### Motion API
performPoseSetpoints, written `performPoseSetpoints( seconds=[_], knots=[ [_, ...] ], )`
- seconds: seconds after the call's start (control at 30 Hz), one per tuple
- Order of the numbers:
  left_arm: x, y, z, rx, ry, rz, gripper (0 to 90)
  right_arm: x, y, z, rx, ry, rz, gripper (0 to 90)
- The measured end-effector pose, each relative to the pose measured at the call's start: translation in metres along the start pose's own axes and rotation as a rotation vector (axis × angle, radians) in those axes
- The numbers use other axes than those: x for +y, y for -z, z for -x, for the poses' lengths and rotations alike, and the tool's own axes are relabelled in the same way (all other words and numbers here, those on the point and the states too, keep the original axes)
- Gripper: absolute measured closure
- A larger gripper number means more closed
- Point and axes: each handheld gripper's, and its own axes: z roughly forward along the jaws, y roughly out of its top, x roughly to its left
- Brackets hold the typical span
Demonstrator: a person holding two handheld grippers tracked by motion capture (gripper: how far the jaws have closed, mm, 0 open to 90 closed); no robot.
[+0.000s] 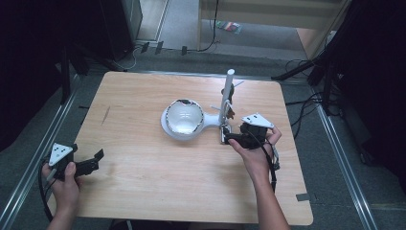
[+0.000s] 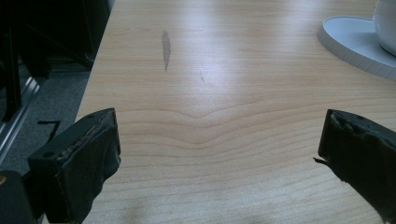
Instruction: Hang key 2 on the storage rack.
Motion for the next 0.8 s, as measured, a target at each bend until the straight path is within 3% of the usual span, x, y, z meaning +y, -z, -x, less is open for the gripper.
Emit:
performPoseSetpoints(
  seconds=[0.1,0.37,0.57,0.8],
  knots=[
    [0.0,0.0,0.0,0.0,0.0,0.0,0.0,-0.003,0.004,-0.001,-0.035,0.013,0.015,0.0],
    [0.0,0.0,0.0,0.001,-0.001,-0.001,0.0,-0.017,0.015,0.009,-0.019,-0.001,0.033,0.0],
    [0.0,0.0,0.0,0.003,0.0,0.001,0.0,-0.031,0.022,0.018,-0.043,-0.004,0.036,0.0],
    [0.0,0.0,0.001,0.004,-0.002,-0.001,0.0,-0.05,0.029,0.031,-0.059,-0.044,0.03,0.0]
  ],
)
